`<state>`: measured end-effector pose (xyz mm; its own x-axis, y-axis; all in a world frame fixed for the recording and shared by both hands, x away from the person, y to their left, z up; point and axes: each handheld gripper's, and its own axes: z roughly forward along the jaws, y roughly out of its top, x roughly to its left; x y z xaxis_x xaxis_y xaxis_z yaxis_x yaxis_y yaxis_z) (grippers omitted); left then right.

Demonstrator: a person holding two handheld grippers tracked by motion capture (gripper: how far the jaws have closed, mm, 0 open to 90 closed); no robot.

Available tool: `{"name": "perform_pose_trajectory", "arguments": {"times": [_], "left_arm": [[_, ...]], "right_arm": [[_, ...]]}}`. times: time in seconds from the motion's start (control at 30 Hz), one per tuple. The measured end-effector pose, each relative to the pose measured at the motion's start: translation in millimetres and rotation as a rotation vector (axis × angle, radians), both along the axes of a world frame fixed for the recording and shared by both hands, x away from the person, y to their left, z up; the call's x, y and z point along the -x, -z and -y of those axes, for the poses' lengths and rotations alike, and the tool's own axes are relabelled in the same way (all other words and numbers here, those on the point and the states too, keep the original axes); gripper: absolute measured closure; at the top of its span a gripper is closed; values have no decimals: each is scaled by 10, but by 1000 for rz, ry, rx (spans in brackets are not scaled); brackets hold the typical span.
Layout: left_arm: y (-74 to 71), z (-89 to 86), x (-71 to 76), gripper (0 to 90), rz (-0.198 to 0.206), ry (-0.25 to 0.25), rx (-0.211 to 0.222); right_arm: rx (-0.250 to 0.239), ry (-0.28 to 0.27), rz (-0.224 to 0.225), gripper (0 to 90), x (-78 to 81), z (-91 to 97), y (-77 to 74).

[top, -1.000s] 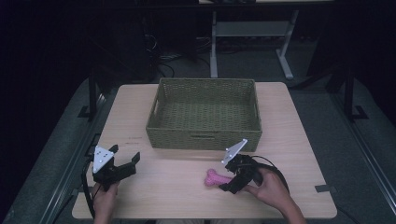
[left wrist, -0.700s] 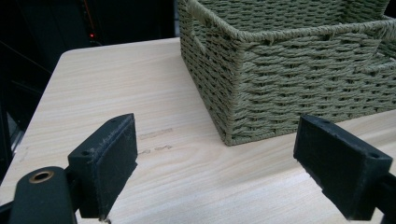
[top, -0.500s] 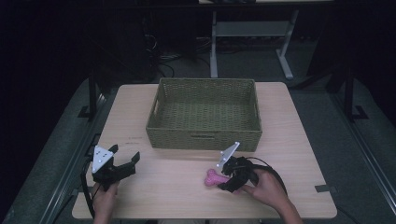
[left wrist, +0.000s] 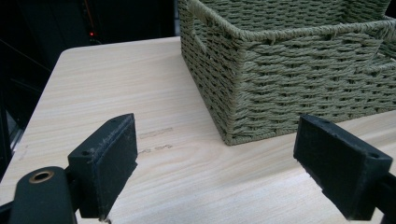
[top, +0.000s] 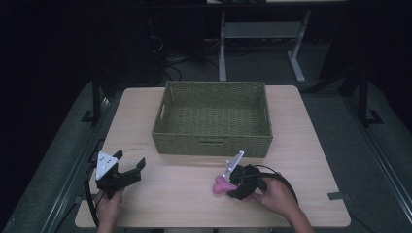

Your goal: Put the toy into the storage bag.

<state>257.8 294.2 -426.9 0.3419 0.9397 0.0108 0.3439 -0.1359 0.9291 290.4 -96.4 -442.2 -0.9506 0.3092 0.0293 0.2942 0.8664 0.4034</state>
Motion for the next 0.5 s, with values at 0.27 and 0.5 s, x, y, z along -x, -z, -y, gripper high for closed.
{"name": "perform_pose_trajectory", "arguments": {"times": [0.27,0.5], "left_arm": [[1,-8,2,130,-3,-5,3],[-4,-17,8,130,3,-9,5]], "right_arm": [[-1,-2,-18,576,-12,17,-22],[-54,-14,-54,576,-78,85,-140]]}}
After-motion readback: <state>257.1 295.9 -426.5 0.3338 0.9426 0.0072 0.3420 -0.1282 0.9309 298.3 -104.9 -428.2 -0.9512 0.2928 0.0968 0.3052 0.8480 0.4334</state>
